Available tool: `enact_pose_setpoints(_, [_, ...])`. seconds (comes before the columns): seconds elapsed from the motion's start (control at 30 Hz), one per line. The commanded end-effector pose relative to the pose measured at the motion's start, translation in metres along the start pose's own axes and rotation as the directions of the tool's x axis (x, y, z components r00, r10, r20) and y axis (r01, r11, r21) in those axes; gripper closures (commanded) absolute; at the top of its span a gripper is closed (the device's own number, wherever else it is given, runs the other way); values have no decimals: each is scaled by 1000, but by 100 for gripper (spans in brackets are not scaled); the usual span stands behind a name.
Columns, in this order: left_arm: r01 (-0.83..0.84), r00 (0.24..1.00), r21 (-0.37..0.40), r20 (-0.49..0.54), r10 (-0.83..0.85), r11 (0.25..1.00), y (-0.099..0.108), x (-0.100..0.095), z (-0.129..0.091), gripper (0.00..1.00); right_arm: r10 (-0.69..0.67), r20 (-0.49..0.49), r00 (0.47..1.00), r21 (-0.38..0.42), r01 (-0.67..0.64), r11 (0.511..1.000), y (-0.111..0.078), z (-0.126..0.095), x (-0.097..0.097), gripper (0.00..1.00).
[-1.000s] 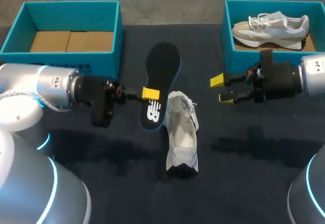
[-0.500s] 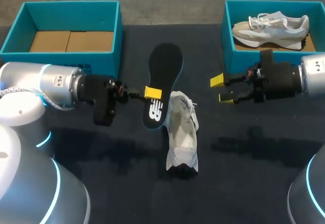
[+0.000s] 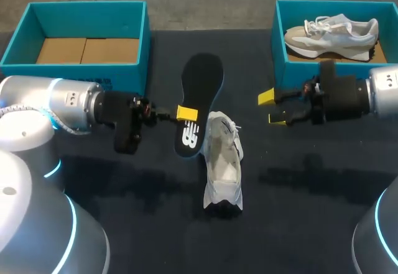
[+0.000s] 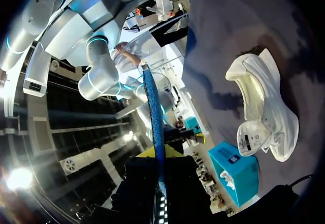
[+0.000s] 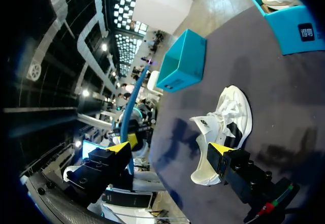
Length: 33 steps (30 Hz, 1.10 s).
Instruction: Take the shoe out of the shoebox, open the shoe tongue, remove and reinsert the insole, then place the shoe into the shoebox
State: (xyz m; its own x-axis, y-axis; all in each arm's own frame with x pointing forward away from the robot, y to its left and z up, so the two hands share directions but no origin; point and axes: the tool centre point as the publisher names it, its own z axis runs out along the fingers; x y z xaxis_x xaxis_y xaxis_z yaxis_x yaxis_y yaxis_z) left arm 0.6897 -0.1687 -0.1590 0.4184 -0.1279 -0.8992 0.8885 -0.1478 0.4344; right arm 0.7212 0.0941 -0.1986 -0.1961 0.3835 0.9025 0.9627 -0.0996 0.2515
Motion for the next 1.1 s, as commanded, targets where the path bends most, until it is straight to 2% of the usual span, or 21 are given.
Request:
enact_pose_setpoints(0.03, [-3, 1000, -4, 0, 3, 1000, -1, 1, 2, 100, 21, -5, 1000, -15, -21, 1000, 16, 15, 5, 0])
enact_pose_setpoints(0.1, [-3, 1000, -4, 0, 3, 1000, -1, 1, 2, 100, 49, -55, 997, -33, -51, 998, 24, 19, 13, 0])
enact_pose_setpoints(0.3, [-3, 1000, -4, 0, 3, 1000, -1, 1, 2, 100, 75, -62, 995, -31, -77, 997, 40, 35, 36, 0])
enact_pose_setpoints(0.53, [-3, 1000, -4, 0, 3, 1000, -1, 1, 2, 100, 81, -61, 995, -40, -83, 996, 52, 58, 45, 0])
enact_pose_setpoints(0.83, [-3, 1000, -4, 0, 3, 1000, -1, 1, 2, 100, 86, -83, 993, -37, -89, 995, 55, 72, 50, 0])
enact_pose_setpoints(0.97, [-3, 1000, -4, 0, 3, 1000, -1, 1, 2, 100, 85, -82, 993, -38, -89, 995, 53, 76, 54, 14])
enact_pose_setpoints(1.03, [-3, 1000, -4, 0, 3, 1000, -1, 1, 2, 100, 91, -85, 992, -39, -95, 995, 51, 78, 56, 9])
enact_pose_setpoints(1.1, [-3, 1000, -4, 0, 3, 1000, -1, 1, 2, 100, 95, -84, 992, -39, -98, 994, 49, 80, 57, 11])
